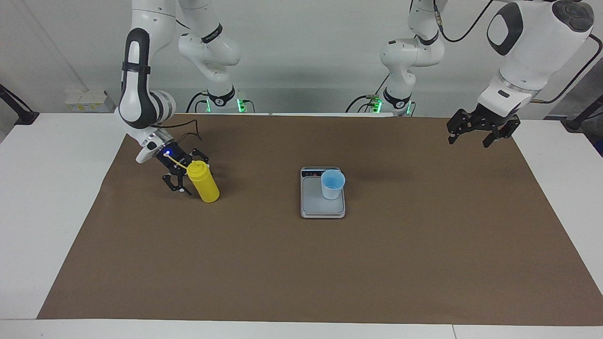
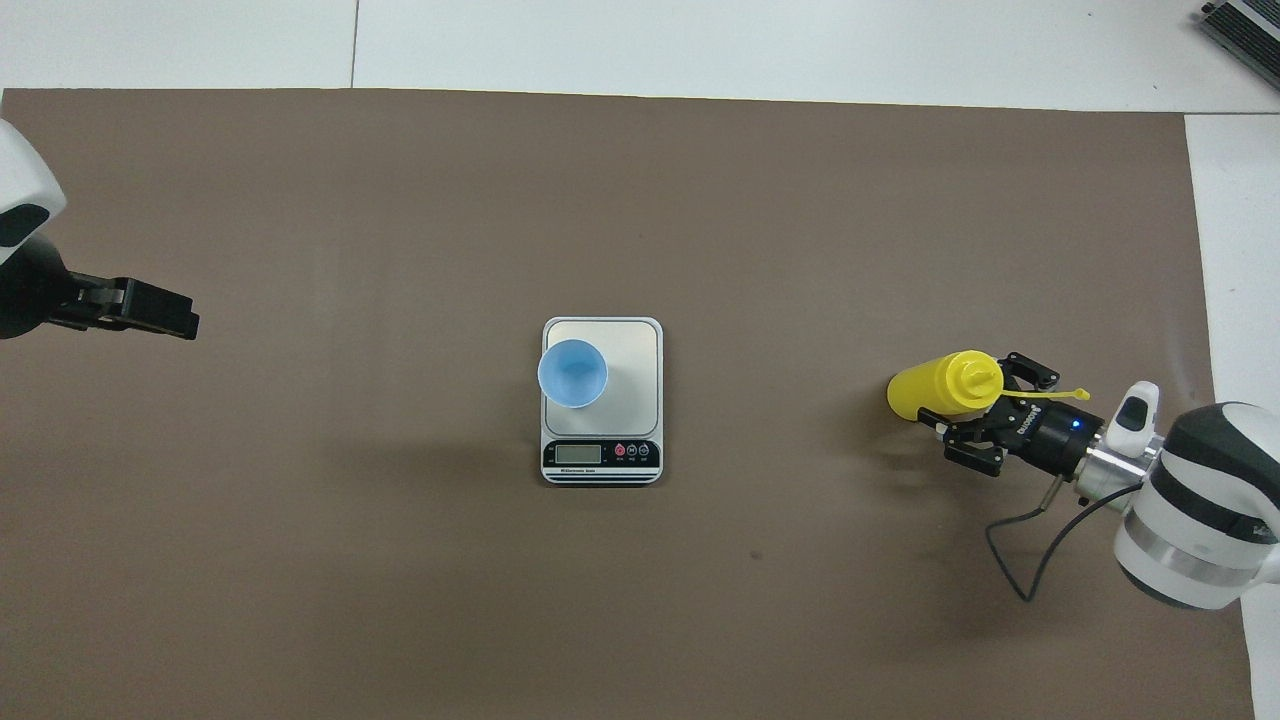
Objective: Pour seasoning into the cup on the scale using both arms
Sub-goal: 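Grasp the yellow bottle with the right gripper and lift it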
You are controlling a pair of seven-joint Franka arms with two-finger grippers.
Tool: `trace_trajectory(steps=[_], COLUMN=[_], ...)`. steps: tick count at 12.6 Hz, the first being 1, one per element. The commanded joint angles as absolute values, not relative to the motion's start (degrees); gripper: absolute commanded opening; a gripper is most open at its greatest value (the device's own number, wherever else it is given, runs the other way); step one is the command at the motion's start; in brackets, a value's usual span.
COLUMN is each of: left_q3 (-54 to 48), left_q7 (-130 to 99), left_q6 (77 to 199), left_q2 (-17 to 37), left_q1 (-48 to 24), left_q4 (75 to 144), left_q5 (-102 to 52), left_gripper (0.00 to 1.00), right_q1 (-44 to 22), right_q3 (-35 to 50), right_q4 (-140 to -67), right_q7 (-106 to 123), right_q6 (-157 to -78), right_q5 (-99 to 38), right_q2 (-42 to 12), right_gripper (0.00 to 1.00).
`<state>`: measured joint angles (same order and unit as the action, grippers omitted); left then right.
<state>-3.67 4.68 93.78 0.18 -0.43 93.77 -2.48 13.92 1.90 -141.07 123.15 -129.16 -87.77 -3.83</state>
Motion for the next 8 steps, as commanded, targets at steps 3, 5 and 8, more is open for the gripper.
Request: trace_trajectory(steps=[3, 5, 8], left_q3=[-3.7, -3.7, -3.7], left_q7=[4.7, 4.7, 4.7], left_q6=[93.6, 93.6, 93.8], left_q2=[-1.4, -1.3, -1.3], left_q1=[-0.3, -0.2, -0.4], left_q4=[95.4, 95.4, 95.3], left_q5=[-1.8, -1.8, -1.8], left_gripper=[1.0, 1.0, 1.0], right_q1=[13.4, 12.5, 12.4], right_q3=[2.1, 2.1, 2.1], right_q4=[-140.5, -139.9, -139.0], right_q7=[125.1, 125.0, 124.7], right_q6=[-129.6, -129.8, -130.1], right_q5=[-89.8, -89.8, -89.9], right_q2=[-4.7, -5.1, -5.4], right_gripper=[1.0, 1.0, 0.84])
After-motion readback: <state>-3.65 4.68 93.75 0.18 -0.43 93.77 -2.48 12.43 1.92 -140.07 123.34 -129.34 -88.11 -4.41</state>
